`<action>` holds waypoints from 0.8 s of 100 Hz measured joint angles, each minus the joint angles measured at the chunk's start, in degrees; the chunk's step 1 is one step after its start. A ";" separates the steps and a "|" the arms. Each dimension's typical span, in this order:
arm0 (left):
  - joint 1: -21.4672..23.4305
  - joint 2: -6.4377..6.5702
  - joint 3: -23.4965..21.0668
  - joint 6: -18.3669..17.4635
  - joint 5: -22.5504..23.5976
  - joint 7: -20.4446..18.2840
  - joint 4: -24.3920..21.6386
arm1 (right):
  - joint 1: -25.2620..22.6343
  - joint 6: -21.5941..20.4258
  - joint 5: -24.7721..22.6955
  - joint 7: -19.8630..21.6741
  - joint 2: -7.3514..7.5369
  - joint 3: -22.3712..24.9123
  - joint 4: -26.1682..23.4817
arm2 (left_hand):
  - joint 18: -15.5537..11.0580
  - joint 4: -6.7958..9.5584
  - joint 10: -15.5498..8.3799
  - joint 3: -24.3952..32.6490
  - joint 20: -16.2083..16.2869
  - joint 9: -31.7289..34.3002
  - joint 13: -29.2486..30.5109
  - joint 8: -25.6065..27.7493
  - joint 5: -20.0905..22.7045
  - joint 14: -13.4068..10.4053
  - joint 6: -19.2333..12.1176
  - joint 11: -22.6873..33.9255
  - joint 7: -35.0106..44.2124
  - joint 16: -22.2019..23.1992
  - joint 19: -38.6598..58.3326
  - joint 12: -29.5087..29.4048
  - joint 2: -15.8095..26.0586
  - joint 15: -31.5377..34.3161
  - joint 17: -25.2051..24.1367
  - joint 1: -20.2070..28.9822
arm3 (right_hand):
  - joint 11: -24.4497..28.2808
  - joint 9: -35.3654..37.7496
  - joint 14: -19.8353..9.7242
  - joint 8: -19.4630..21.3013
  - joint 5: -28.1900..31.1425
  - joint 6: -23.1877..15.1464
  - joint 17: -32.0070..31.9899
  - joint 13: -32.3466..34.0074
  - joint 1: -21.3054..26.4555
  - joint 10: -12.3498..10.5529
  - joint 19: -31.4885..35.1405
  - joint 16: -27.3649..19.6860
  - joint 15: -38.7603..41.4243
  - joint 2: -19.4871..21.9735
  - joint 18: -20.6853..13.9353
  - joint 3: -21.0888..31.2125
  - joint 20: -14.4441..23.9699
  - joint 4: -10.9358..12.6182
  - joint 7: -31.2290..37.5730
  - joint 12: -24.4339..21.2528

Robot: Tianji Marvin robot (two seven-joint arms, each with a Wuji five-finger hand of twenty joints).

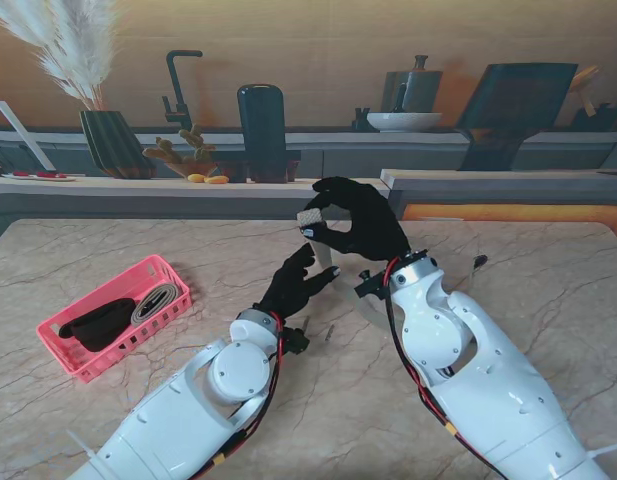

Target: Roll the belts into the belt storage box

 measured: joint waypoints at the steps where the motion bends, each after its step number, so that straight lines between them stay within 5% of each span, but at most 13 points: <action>1: 0.02 -0.06 0.00 -0.01 -0.10 0.17 0.00 | 0.01 0.08 0.02 -0.08 -0.03 -0.02 0.00 | 0.00 0.00 -0.01 -0.06 0.22 0.58 0.53 0.66 0.49 -0.02 0.00 0.18 0.41 0.00 0.50 0.12 0.01 0.45 0.07 0.09 | 0.00 0.00 0.00 0.00 0.00 0.00 0.02 0.00 0.00 0.00 0.01 0.00 0.00 0.00 0.00 0.00 0.00 0.00 0.00 0.00; 11: 0.33 -0.50 -0.05 -0.61 -2.60 0.93 -0.07 | 0.08 0.80 0.03 -0.92 -0.34 -0.09 0.04 | 0.91 0.00 -0.65 -0.72 1.98 8.01 6.23 1.40 5.57 -0.10 -0.21 1.41 2.77 0.54 3.92 1.20 1.87 2.81 3.20 4.81 | 0.00 0.02 -0.01 0.03 0.00 0.00 0.59 0.00 0.00 0.00 0.15 0.00 0.00 0.02 0.00 -0.06 0.00 0.08 0.00 0.00; 18: 0.75 -0.63 -0.19 -1.93 -4.53 0.77 -0.21 | 0.20 1.31 0.04 -1.31 -0.51 -0.09 0.23 | 2.41 0.00 -0.69 -8.18 3.47 14.58 11.65 2.05 9.89 -0.10 -0.80 2.25 5.25 0.69 7.21 1.84 1.95 5.14 5.89 12.57 | 0.00 0.07 -0.02 0.04 0.00 0.00 0.61 0.04 0.00 0.01 0.17 0.01 0.00 0.10 0.00 -0.60 0.00 0.10 0.00 0.00; 27: 1.79 -0.65 -0.66 -3.72 -6.28 0.20 -1.00 | 0.40 1.96 0.04 -2.08 -0.70 -0.08 0.68 | 4.54 0.00 -1.42 -12.02 4.60 19.88 16.22 2.77 13.05 -0.10 -1.98 2.79 7.69 1.30 9.25 1.86 1.96 6.87 8.47 16.71 | 0.17 0.68 -0.17 0.05 -0.01 -0.01 0.69 1.24 0.00 0.01 0.44 0.06 0.28 0.39 -0.02 -0.70 0.00 0.11 0.00 0.00; 52: 6.04 -0.23 -2.25 -5.58 -16.95 -3.71 -6.64 | 0.57 3.45 0.78 -3.92 -1.27 0.02 2.21 | 7.15 0.00 -2.80 -12.58 5.35 27.28 21.94 5.52 17.80 -0.10 -4.29 3.89 11.97 1.83 11.28 2.93 1.75 7.64 11.16 18.25 | 0.85 1.94 -0.35 0.07 -0.04 -0.01 1.46 2.79 0.00 0.01 1.14 1.05 1.46 0.68 -0.07 -1.37 0.00 0.11 0.00 0.42; 67: 7.55 0.05 -3.07 -5.64 -22.96 -5.69 -8.81 | 0.56 4.02 1.36 -4.20 -1.42 0.09 2.93 | 7.56 0.00 -2.98 -10.25 6.04 30.57 23.54 8.24 18.40 -0.03 -4.34 4.02 16.42 3.20 12.72 9.02 0.45 8.74 11.93 18.84 | 1.34 3.04 -0.44 0.07 -0.07 -0.02 2.11 3.37 0.00 0.02 1.66 1.71 2.44 0.85 -0.15 -1.90 0.00 0.13 0.00 0.42; 80: 7.63 0.00 -2.91 -4.94 -20.24 -4.76 -8.88 | 0.47 4.42 3.02 -4.22 -1.58 0.14 3.01 | 7.68 0.00 -2.99 -9.75 6.21 30.57 23.47 8.34 18.40 -0.01 -4.38 4.02 16.98 3.68 12.83 9.95 0.41 9.21 11.85 18.84 | 1.34 3.12 -0.46 0.13 -0.07 -0.02 2.15 3.37 0.00 0.02 1.79 1.83 2.74 0.85 -0.16 -2.04 0.00 0.13 0.00 0.43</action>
